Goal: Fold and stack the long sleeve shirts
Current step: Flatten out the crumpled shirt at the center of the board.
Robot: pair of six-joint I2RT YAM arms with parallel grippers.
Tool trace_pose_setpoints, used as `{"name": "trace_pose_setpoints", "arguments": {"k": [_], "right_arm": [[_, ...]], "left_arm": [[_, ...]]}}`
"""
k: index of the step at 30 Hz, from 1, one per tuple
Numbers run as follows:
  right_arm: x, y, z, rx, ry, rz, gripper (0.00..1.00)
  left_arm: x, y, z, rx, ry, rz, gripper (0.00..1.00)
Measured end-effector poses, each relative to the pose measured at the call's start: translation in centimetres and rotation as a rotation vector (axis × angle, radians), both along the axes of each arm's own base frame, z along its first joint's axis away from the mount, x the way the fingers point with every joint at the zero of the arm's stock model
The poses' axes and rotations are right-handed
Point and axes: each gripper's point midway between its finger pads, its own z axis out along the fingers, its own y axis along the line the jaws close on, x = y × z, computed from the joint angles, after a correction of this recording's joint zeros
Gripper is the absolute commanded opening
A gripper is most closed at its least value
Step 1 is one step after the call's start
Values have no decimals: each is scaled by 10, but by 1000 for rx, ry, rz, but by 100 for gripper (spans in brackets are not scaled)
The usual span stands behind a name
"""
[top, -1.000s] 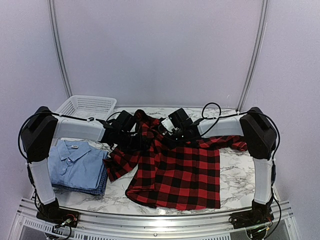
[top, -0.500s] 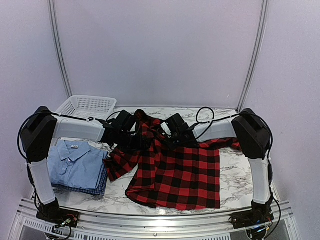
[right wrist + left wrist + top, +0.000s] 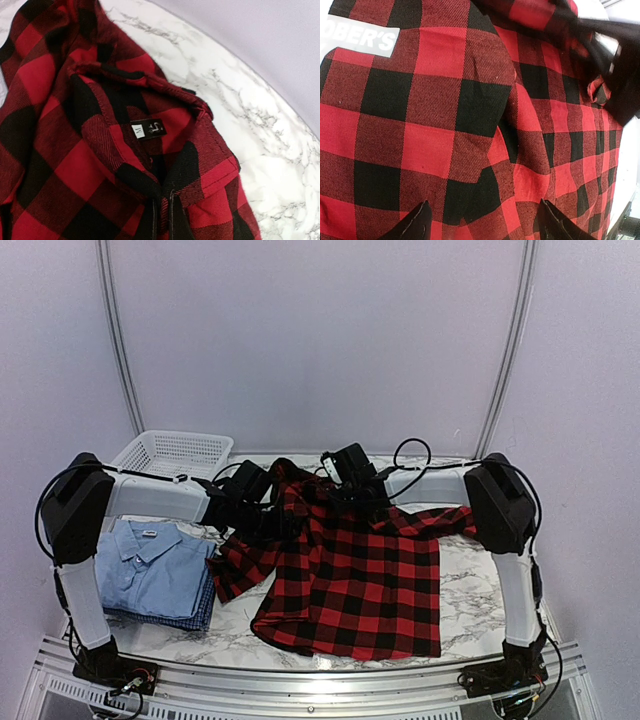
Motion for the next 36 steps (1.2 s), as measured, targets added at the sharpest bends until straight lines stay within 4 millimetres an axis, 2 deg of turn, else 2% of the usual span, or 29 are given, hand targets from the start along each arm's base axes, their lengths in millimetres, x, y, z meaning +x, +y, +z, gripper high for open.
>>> {"name": "trace_pose_setpoints", "arguments": {"k": [4,7,8,11,13,15,18,21,24,27,30,32,34,36], "right_arm": [[38,-20,16,14,-41,-67,0],[78,-43,24,12,-83,-129,0],[89,-48,24,11,-91,-145,5],[125,-66,17,1,-105,-191,33],[141,-74,8,-2,-100,-213,48],[150,-85,-2,-24,-84,-225,57],[147,-93,-9,-51,-49,-226,68],[140,-92,-5,-58,-21,-217,73],[131,-92,12,-36,-4,-214,75],[111,-94,44,20,4,-206,74],[94,-90,80,113,-3,-187,68],[80,-82,95,175,5,-159,59],[70,-67,98,232,22,-119,51],[61,-49,86,278,68,-73,42]], "left_arm": [[0,0,3,-4,-4,0,75],[1,-1,10,-14,-16,0,75],[1,-1,13,-18,-19,0,75],[1,-1,18,-26,-27,-1,76],[0,0,21,-26,-29,0,77],[0,0,22,-26,-29,0,77],[-1,2,21,-21,-24,2,77],[0,4,20,-18,-22,5,77],[2,6,20,-17,-22,11,77],[4,8,20,-16,-23,16,77],[6,10,20,-16,-23,19,77],[6,10,20,-16,-23,19,77],[7,10,21,-17,-25,21,77],[8,9,23,-19,-27,21,77]]}}
